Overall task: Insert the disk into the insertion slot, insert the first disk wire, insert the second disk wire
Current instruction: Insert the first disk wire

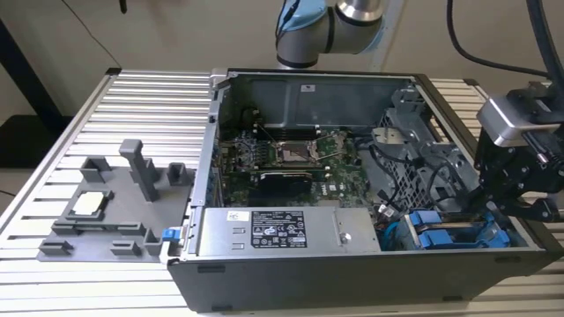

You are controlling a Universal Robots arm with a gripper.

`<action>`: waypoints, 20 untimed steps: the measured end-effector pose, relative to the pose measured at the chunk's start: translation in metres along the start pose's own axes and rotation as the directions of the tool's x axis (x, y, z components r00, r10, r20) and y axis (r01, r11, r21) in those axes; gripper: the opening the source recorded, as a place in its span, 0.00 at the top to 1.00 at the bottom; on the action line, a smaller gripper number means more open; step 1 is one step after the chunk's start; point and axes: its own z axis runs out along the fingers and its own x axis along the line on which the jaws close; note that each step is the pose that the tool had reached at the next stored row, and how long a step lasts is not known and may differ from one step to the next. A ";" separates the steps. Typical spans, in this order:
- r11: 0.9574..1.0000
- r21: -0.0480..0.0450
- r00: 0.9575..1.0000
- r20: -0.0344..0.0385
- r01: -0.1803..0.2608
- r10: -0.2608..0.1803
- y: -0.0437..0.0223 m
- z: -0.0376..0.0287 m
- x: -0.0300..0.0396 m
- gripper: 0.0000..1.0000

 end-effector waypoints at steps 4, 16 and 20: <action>1.000 0.002 1.000 0.000 0.000 0.000 0.0001 0.0035 0.0004 0.81; 1.000 0.007 1.000 0.000 0.001 -0.001 0.0002 0.0068 0.0008 0.81; 1.000 0.007 1.000 0.000 0.000 0.000 0.0004 0.0101 0.0012 0.81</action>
